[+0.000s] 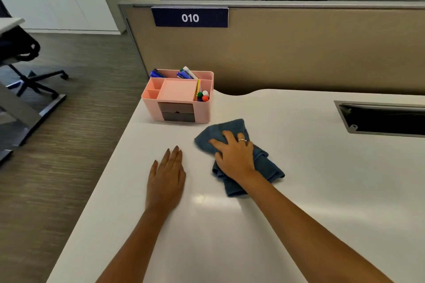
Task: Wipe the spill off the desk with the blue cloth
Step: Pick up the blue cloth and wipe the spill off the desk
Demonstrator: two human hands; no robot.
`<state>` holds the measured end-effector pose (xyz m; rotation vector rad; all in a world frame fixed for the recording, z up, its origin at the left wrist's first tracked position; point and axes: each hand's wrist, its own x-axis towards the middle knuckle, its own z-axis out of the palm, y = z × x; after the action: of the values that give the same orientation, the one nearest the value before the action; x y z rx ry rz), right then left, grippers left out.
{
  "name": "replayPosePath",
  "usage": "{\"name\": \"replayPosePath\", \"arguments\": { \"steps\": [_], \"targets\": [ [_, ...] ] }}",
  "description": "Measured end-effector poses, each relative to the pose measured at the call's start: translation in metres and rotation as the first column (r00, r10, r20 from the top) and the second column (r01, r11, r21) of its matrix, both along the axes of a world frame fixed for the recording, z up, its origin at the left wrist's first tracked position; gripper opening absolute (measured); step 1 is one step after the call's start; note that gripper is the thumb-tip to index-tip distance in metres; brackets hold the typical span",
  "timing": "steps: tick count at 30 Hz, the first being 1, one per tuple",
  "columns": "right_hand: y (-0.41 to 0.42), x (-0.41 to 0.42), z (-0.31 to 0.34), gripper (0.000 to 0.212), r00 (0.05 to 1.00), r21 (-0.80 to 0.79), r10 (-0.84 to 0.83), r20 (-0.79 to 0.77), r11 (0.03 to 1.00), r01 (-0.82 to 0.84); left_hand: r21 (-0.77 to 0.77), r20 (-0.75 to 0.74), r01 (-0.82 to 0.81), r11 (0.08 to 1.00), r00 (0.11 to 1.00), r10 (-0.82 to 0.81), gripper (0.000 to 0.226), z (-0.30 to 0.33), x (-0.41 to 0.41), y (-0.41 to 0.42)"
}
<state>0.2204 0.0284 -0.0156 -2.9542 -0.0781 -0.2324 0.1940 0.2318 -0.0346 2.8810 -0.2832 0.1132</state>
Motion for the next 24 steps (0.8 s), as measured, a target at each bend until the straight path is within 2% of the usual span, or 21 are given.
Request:
{"name": "replayPosePath", "arguments": {
  "steps": [3, 5, 10, 13, 15, 20, 24],
  "targets": [
    [-0.023, -0.021, -0.001, 0.039, 0.996, -0.027, 0.088, 0.029, 0.996, -0.087, 0.003, -0.006, 0.002, 1.0, 1.0, -0.002, 0.063, 0.0, 0.0, 0.002],
    [-0.05, -0.035, 0.0, 0.039, 0.996, -0.014, 0.054, 0.067, 0.998, -0.054, -0.012, -0.007, 0.003, 1.0, 1.0, -0.004, 0.063, 0.0, -0.001, 0.002],
    [-0.158, -0.075, -0.005, 0.043, 0.962, -0.034, -0.226, 0.153, 0.972, 0.234, -0.033, 0.003, 0.0, 0.999, 1.0, 0.001, 0.063, 0.002, -0.002, 0.001],
    [-0.219, -0.094, -0.008, 0.045, 0.888, -0.025, -0.427, 0.17, 0.899, 0.437, -0.024, 0.004, 0.001, 1.0, 1.0, 0.0, 0.064, 0.001, -0.001, 0.002],
    [-0.239, -0.093, -0.005, 0.038, 0.818, 0.016, -0.554, 0.155, 0.829, 0.558, -0.017, 0.005, 0.002, 1.0, 1.0, -0.002, 0.064, 0.001, -0.001, 0.001],
    [-0.221, -0.048, -0.002, 0.039, 0.707, 0.12, -0.702, 0.088, 0.712, 0.692, -0.03, 0.01, 0.004, 1.0, 1.0, -0.004, 0.064, 0.0, -0.002, -0.001],
    [-0.157, -0.008, 0.0, 0.041, 0.783, 0.134, -0.619, 0.066, 0.783, 0.608, -0.032, 0.012, 0.012, 0.999, 1.0, -0.011, 0.063, -0.001, -0.001, 0.0]
  ]
}}
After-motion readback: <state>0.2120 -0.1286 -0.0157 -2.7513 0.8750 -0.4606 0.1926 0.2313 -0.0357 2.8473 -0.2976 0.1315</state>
